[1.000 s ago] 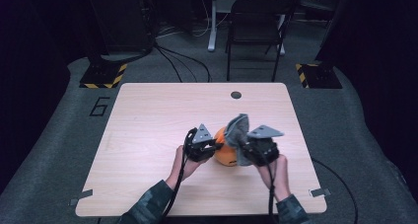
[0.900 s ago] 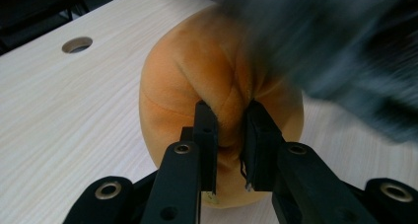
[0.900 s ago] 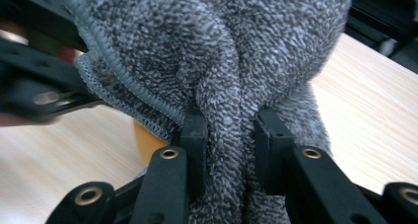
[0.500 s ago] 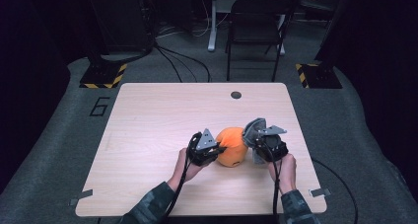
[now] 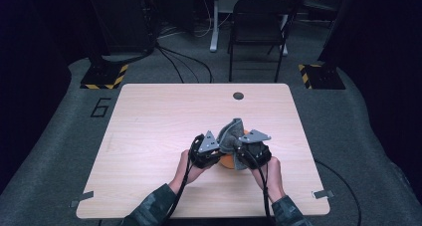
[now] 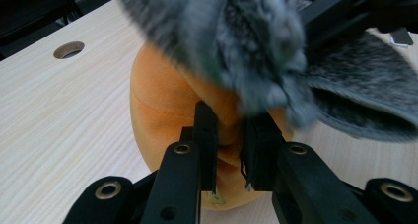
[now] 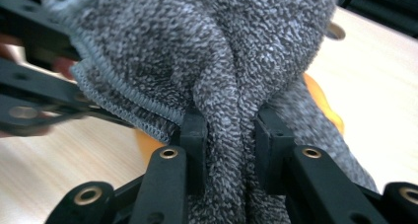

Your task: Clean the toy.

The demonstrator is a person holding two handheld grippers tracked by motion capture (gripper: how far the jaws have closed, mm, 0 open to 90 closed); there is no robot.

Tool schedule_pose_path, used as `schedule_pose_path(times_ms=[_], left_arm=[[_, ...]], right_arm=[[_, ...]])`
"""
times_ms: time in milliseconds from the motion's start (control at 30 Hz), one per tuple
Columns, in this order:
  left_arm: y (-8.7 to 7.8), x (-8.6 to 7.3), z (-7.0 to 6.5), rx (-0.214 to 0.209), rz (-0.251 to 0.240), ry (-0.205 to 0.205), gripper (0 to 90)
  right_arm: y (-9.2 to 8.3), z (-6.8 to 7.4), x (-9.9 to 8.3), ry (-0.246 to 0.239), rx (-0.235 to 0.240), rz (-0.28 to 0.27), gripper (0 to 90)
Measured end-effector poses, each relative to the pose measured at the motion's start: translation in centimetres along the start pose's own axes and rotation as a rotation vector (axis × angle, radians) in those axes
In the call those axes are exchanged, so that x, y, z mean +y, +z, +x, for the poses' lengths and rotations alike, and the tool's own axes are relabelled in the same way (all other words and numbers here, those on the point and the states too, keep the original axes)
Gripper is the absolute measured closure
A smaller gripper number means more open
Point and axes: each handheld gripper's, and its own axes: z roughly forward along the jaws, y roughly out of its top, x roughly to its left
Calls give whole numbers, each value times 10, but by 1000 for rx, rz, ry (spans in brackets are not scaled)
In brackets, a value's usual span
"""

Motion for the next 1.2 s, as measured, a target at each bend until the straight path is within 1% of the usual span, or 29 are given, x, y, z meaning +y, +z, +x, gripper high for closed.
schedule_pose_path(times_ms=[33,67,133,167,200,233,267,300,400,433,500,533,567,600,667,700,733,767,800,833,867,900,933,967,1000,1067,1133,1167,1200], left_arm=[[1,0,0,-1,-3,-3,781],[1,0,0,1,0,3,781],[0,0,0,2,0,1,781],[1,0,0,2,-4,-7,781],[0,0,0,3,-4,-11,781],[-1,0,2,4,-1,-11,781],[-1,0,3,3,0,-17,780],[-1,0,4,10,-6,-20,779],[-2,1,7,17,7,-33,776],[-2,1,7,22,4,-39,775],[-1,3,9,26,13,-41,773],[0,5,11,30,21,-50,772],[0,5,12,43,23,-51,769],[1,6,15,45,25,-63,767],[5,9,24,43,26,-109,764],[8,10,29,47,29,-120,762],[11,11,34,47,35,-141,760],[13,12,38,44,39,-159,758],[16,14,43,56,45,-167,757],[19,16,48,60,59,-182,753],[21,17,53,52,66,-205,747],[24,19,59,45,85,-220,743],[27,21,65,54,89,-225,735],[30,23,70,56,105,-239,725],[33,24,76,56,118,-250,717],[40,27,84,74,145,-266,673],[45,29,93,86,168,-284,619],[47,30,97,103,173,-292,572],[49,32,101,125,175,-296,532]], right_arm=[[0,-4,-1,15,-2,3,699],[0,-8,-3,18,-21,10,699],[-3,-15,-6,11,-88,22,698],[-4,-20,-9,1,-124,27,697],[-5,-24,-11,9,-149,33,695],[-7,-29,-13,26,-173,37,693],[-9,-36,-16,30,-185,39,691],[-12,-43,-19,52,-191,38,690],[-17,-65,-29,123,-211,40,687],[-17,-71,-34,139,-212,43,685],[-14,-80,-43,173,-218,62,684],[-11,-83,-47,186,-220,69,684],[-8,-86,-52,186,-224,86,683],[-6,-88,-55,193,-226,88,683],[-2,-93,-62,214,-227,109,681],[1,-95,-67,226,-226,114,676],[2,-98,-70,229,-226,121,670],[4,-100,-73,248,-220,122,666],[5,-102,-74,255,-216,123,662],[6,-104,-77,261,-221,130,657],[8,-105,-79,262,-224,135,654],[10,-106,-80,271,-226,138,649],[12,-108,-82,272,-226,144,642],[15,-109,-85,278,-230,148,633],[18,-109,-87,280,-225,157,617],[27,-110,-92,282,-233,176,564],[37,-110,-96,278,-247,208,477],[40,-110,-98,276,-253,212,420],[43,-111,-99,279,-263,217,326]])
